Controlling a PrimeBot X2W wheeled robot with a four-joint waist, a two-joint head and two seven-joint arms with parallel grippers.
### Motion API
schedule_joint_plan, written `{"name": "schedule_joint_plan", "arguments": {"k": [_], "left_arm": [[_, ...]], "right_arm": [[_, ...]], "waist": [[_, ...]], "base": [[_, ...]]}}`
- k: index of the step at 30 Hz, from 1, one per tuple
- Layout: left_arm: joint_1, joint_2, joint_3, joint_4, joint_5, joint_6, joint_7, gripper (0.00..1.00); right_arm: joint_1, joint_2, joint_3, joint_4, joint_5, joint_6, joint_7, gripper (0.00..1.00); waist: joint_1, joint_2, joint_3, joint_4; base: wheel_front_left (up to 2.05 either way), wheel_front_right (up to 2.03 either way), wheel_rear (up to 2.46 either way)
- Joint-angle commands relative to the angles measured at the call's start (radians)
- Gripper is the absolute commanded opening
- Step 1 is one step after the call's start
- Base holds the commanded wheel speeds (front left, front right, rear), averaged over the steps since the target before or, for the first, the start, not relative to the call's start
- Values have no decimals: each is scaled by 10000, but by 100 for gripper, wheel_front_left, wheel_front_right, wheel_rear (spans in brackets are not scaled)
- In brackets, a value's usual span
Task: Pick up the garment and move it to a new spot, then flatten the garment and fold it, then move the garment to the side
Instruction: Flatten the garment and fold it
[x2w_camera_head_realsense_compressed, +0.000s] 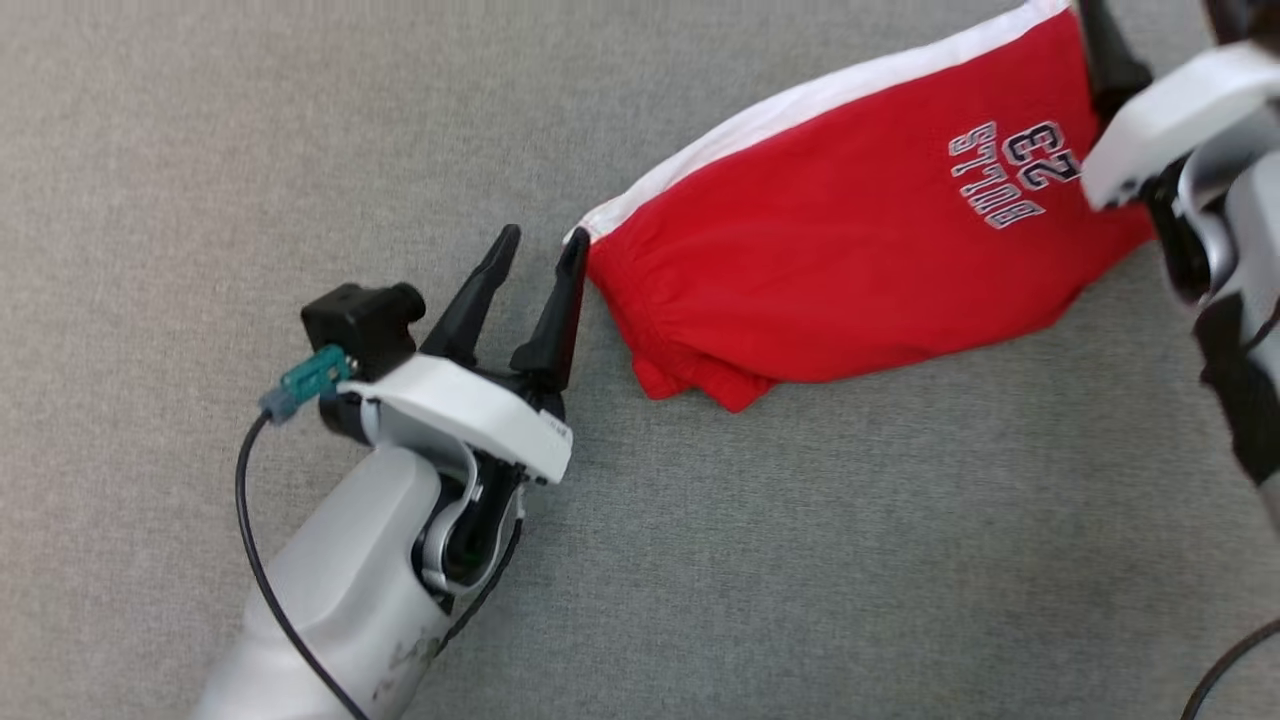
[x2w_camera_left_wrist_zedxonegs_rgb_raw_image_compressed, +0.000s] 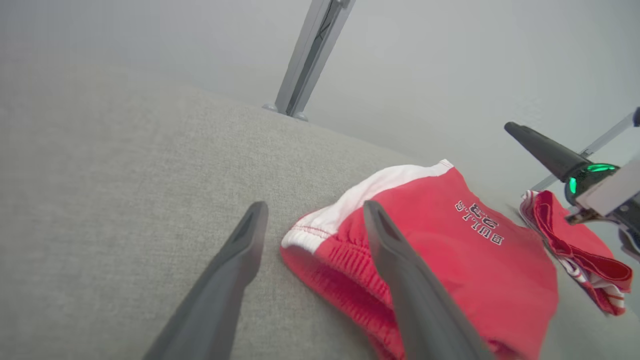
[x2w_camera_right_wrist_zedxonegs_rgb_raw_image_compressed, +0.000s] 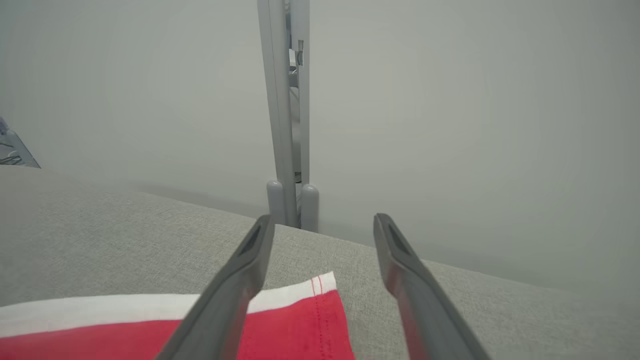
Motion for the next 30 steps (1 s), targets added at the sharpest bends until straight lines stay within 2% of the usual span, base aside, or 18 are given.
{"name": "schedule_joint_plan", "arguments": {"k": [1, 9, 12, 16, 19, 23, 29, 30], "left_arm": [[281, 83, 208, -263, 448, 232, -53, 100], [2691, 501, 1078, -2446, 3560, 1802, -59, 100], [3591, 488, 1311, -3301, 4583, 2226, -58, 100], [4699, 318, 1736, -4229, 5517, 2571, -56, 100], [5312, 29, 2091, -4839, 5998, 2721, -52, 100], [5902, -221, 2393, -5351, 6662, 2714, -52, 100], [6300, -513, 2645, -5344, 7015, 2377, -53, 100], [6301, -551, 2710, -5324, 7171, 2244, -53, 100]], "right_arm": [[464, -7, -183, -315, -144, -4, -45, 100], [2942, 328, -1345, -2189, -607, -4, -48, 100], [3776, 425, -1664, -2676, -776, -4, -49, 100], [4773, 544, -2093, -3234, -903, -4, -49, 100], [5406, 636, -2301, -3571, -1015, -4, -50, 100], [6182, 734, -2640, -3811, -856, -4, -50, 100], [6879, 976, -3203, -3648, -250, -4, -50, 100], [6830, 1088, -3441, -3404, 282, -4, -50, 100]], "waist": [[0, 0, -490, -256], [0, 0, -1841, -470], [0, 0, -2244, -402], [0, 0, -2626, -285], [0, 0, -2813, -184], [0, 0, -3009, 54], [0, 0, -3099, 402], [0, 0, -3030, 483]], "base": [[0, 0, 0], [0, 0, 0], [0, 0, 0], [0, 0, 0], [0, 0, 0], [0, 0, 0], [0, 0, 0], [0, 0, 0]]}}
